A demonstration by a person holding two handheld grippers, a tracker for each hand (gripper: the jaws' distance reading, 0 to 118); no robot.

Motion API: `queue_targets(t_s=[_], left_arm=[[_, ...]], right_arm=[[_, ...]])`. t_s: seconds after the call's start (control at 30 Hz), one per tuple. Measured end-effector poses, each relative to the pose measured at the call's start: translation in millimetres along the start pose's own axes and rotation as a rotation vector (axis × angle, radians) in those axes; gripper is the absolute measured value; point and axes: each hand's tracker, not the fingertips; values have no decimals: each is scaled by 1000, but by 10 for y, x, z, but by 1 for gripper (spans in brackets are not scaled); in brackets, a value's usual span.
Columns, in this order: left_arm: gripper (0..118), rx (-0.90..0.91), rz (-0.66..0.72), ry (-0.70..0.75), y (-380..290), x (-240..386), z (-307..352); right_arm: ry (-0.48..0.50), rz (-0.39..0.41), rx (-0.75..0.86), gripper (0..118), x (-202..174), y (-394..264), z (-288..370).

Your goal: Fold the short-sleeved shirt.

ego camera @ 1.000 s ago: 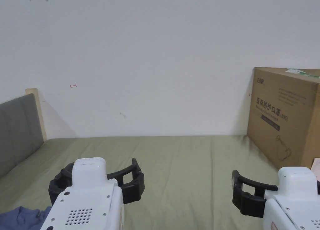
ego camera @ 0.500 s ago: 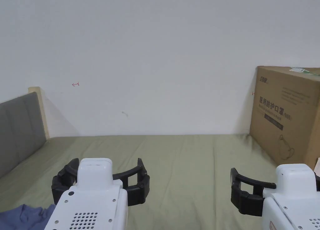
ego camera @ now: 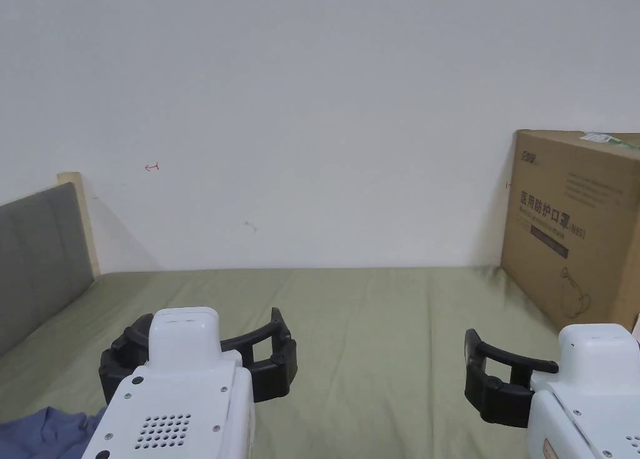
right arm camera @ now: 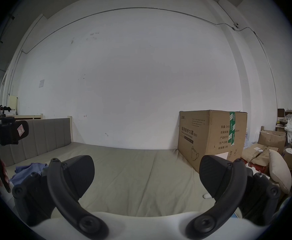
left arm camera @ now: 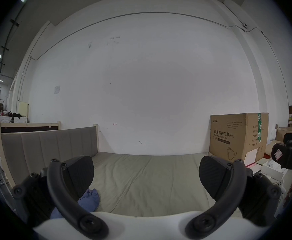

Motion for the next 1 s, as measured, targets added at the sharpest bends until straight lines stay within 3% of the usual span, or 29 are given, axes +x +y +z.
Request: queue_targets(t_s=[0.13, 0.17, 0.2, 0.23, 0.27, 0.3, 0.33, 0.4, 0.87, 1.0], left_arm=[[116, -13, 35, -26, -15, -51, -14], [112, -15, 35, -27, -20, -52, -13], [100, -13, 28, -24, -32, -44, -5], [65, -9, 3, -9, -40, -33, 4], [30, -17, -21, -5, -53, -27, -8], [2, -39, -36, -16, -61, -27, -33], [1, -45, -36, -21, -69, -37, -29], [1, -55, -10, -61, -78, -52, -34], [1, -133, 59, -86, -168, -15, -180], [1, -193, 122, -122, -218, -326, -123]], right_arm=[[-6, -4, -7, 117, 15, -15, 2], [-6, -8, -6, 117, 28, -24, 5], [-3, -13, -2, 113, 41, -33, 17], [2, -15, 5, 96, 50, -41, 33], [7, -19, 14, 62, 52, -47, 37], [-8, -6, -1, 14, 62, -35, 27], [-22, 2, -25, 0, 67, -35, 4], [50, -41, -61, 0, 123, -64, -28], [-14, -52, -68, 0, 228, -58, -29], [3, -42, -85, 0, 19, -72, -146]])
